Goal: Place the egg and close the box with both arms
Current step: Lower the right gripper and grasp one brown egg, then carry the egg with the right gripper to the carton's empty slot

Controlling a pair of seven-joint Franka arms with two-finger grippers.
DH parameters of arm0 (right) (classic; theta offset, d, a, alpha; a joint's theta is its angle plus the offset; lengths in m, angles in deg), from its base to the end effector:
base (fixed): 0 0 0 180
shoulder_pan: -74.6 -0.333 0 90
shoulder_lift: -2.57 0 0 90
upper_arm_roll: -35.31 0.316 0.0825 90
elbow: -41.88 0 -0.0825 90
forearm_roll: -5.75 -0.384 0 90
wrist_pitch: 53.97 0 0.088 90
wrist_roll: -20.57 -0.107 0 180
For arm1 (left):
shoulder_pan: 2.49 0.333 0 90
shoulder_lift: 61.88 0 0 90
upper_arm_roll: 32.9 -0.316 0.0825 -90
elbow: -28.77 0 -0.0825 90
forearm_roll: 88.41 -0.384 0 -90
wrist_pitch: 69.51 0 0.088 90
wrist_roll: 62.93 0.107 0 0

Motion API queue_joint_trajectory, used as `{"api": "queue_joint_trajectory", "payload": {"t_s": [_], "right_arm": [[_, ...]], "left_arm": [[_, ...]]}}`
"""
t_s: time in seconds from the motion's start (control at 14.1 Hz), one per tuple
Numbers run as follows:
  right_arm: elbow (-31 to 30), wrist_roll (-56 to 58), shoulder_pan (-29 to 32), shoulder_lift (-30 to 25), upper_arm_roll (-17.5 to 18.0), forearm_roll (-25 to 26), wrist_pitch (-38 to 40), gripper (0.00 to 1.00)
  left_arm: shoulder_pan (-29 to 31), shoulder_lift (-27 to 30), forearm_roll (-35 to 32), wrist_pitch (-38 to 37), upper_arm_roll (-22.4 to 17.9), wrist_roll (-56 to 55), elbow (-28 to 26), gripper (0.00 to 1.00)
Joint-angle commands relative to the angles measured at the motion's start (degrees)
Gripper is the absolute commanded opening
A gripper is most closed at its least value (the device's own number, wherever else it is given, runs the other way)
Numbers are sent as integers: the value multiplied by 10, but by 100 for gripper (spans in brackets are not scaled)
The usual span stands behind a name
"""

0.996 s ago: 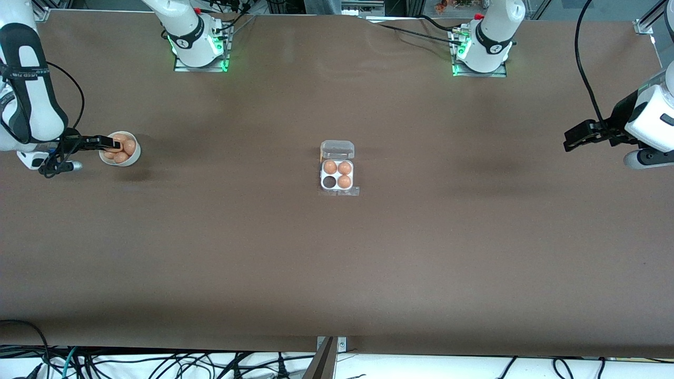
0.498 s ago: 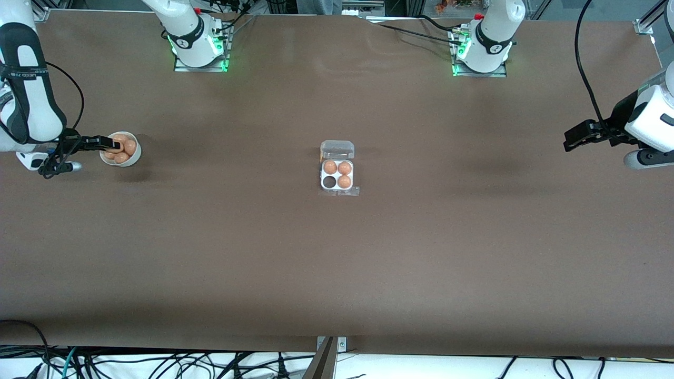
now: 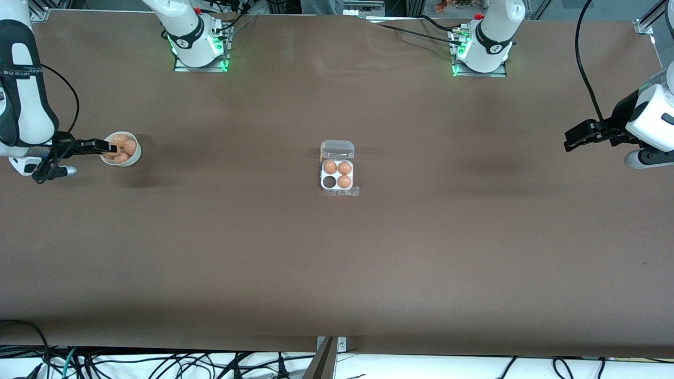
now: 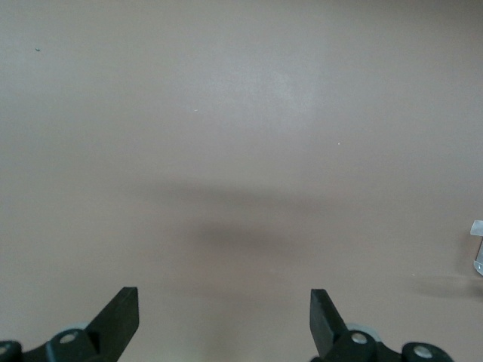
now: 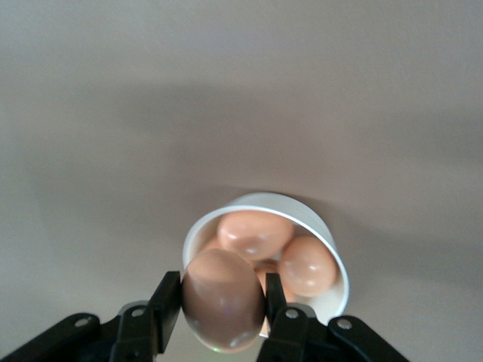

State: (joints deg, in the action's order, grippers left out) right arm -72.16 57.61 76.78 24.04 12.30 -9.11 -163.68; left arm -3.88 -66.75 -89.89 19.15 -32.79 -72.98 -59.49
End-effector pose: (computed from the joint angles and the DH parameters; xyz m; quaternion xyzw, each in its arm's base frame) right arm 0.5130 -0.2169 0.2611 -0.9779 -0.0305 0.1546 0.1371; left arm 0.5762 -0.0122 0.5888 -0.9964 -0.0743 0.0375 0.0167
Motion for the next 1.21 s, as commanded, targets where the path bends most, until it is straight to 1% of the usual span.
{"api": "queue_joint_trajectory", "payload": {"t_s": [0.0, 0.21, 0.5, 0.64, 0.78, 0.92, 1.14], "right_arm": [[49, -75, -48, -5, 0, -4, 49, 42], [86, -192, -127, -6, -1, 2, 72, 42], [136, -393, -253, 1, 1, 2, 90, 42], [160, -510, -320, 16, 1, 1, 88, 42], [188, -605, -374, 37, 1, -5, 88, 42], [221, -698, -423, 73, 1, -8, 85, 42], [295, -804, -490, 136, 2, -10, 84, 42]], "left_arm": [[4, -2, 10, -10, 3, 5, 14, 100], [4, -2, 10, -10, 3, 6, 14, 100], [4, -2, 10, -10, 3, 6, 12, 100], [4, -3, 10, -10, 3, 6, 11, 100], [4, -3, 10, -10, 3, 6, 9, 100], [4, -3, 10, -10, 4, 6, 8, 100], [4, -3, 10, -10, 4, 6, 7, 100]]}}
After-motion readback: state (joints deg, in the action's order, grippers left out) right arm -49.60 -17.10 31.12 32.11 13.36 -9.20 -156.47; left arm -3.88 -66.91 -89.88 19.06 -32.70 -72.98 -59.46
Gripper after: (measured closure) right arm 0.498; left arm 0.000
